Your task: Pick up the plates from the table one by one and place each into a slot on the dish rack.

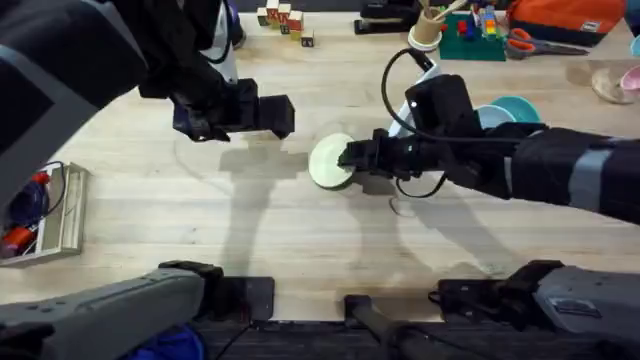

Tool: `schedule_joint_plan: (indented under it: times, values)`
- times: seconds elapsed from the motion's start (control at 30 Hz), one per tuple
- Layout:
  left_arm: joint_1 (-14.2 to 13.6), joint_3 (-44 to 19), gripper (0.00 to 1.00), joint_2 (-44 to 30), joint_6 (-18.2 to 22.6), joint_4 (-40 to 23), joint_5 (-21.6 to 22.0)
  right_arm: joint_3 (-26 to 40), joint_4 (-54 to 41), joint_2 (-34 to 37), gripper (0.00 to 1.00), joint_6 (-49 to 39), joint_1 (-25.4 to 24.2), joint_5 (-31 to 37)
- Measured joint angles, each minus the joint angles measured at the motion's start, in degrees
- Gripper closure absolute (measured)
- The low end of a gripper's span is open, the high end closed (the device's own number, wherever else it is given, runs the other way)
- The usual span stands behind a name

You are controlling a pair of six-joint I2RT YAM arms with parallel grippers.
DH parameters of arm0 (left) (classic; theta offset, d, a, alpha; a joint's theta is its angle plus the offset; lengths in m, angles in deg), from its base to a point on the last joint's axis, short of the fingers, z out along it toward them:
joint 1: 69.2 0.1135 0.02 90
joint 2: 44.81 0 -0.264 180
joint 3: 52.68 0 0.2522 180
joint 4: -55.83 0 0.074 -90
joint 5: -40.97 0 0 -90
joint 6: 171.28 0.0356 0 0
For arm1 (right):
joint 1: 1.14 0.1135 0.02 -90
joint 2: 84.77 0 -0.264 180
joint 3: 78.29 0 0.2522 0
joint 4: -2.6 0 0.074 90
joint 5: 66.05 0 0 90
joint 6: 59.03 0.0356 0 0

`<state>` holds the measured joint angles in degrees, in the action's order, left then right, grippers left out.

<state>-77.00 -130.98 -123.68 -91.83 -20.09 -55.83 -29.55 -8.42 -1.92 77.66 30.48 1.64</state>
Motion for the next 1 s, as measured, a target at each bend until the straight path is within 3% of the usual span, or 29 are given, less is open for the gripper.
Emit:
schedule_joint_plan:
  times: [0.4, 1.0]
  values:
    - [0.0, 0.0, 0.006, 0.0, -0.2, 0.7, 0.6, 1.0, -1.2, -1.3, 0.968, -6.7, 0.1, 0.7]
    - [0.0, 0.0, 0.006, 0.0, -0.6, 1.9, 0.6, 16.6, -28.7, -14.4, 0.97, -22.7, -1.6, 15.5]
